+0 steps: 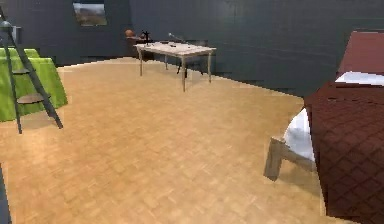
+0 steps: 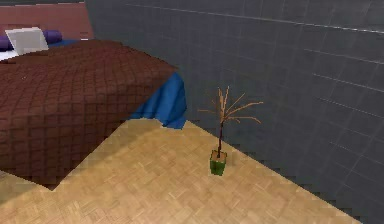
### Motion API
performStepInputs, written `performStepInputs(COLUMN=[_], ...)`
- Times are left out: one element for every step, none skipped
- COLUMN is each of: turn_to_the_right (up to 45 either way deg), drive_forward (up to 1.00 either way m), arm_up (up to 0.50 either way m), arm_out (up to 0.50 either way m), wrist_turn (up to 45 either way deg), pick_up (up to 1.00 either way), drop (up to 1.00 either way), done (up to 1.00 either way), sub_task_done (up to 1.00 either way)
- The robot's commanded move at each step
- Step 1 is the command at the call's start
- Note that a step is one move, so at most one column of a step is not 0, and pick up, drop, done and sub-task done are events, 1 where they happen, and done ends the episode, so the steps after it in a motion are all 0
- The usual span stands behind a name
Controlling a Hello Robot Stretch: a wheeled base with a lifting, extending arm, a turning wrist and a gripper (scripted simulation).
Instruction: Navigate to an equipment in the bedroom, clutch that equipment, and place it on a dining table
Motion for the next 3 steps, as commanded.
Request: performStepInputs(turn_to_the_right=[0.0,-24.0,0.0], drive_forward=[0.45,0.0,1.0], arm_up=[0.0,0.0,0.0], arm_out=[0.0,0.0,0.0], wrist_turn=[0.0,0.0,0.0], pick_up=[0.0,0.0,0.0], drop=[0.0,0.0,0.0], done=[0.0,0.0,0.0], sub_task_done=[0.0,0.0,0.0])
